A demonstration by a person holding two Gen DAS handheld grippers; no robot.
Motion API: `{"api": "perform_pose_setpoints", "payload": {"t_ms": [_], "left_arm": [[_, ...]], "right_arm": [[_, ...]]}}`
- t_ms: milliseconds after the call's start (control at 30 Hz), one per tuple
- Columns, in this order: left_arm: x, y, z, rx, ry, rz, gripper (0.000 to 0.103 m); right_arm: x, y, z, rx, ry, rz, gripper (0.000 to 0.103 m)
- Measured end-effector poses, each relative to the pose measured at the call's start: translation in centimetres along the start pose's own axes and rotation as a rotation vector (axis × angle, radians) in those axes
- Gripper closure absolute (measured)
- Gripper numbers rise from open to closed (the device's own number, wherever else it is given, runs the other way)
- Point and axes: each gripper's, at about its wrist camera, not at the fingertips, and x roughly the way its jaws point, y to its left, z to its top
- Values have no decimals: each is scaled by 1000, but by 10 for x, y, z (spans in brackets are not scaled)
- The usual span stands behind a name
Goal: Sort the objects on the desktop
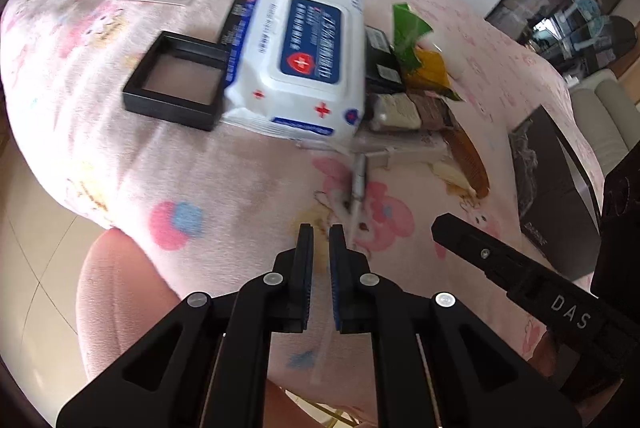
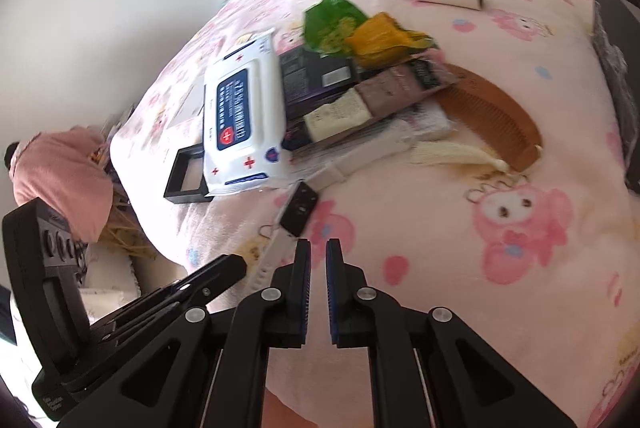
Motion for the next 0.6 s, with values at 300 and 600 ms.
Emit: {"api": "perform_pose_setpoints", "payload": {"t_ms": [300, 600], "left_arm": [[4, 19, 7, -28, 18, 3, 100], [8, 8, 7, 17, 33, -37, 100]], "right_arm": [[52, 42, 5, -83, 116, -48, 80], [41, 15, -12, -31, 116, -24, 98]]}}
